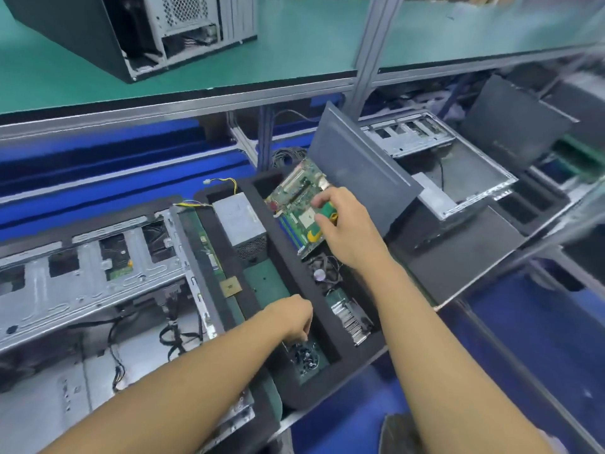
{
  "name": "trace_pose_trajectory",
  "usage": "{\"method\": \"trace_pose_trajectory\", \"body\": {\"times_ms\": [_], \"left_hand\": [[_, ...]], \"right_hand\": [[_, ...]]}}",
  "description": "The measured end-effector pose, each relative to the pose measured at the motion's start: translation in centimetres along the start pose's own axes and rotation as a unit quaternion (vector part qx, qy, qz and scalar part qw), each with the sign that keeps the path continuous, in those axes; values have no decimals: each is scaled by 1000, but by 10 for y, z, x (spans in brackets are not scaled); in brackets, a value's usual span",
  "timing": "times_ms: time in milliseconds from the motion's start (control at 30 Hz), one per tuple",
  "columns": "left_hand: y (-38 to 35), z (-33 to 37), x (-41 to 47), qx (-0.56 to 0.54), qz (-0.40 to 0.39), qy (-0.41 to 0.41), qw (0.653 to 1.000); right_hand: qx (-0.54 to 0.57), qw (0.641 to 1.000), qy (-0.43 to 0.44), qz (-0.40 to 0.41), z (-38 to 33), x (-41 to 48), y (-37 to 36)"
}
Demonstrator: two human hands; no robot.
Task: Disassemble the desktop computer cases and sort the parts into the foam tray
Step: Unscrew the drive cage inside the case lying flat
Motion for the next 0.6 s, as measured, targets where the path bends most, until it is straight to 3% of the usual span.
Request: {"method": "trace_pose_trajectory", "body": {"times_ms": [167,267,433,600], "left_hand": [[14,-1,2,56,-7,13,998],[35,-8,-5,23,24,25,999],[94,-44,-43,-84,148,55,984],[121,-91,-107,-98,286,91,949]], "right_hand": [[21,1000,6,10,-2,2,1],[32,999,6,17,-12,9,0],[175,981,-9,82,-56,32,-11],[243,961,43,123,-116,51,-43]]}}
Point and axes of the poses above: each hand's wrist, its own x-axis towards the middle knuckle, its own y-axis out of the back of the hand, z = x × y, the point moved 1 cm from there along x, towards the middle knuckle, and after that the axes turned 11 degrees about z, right-handed, at the moved point
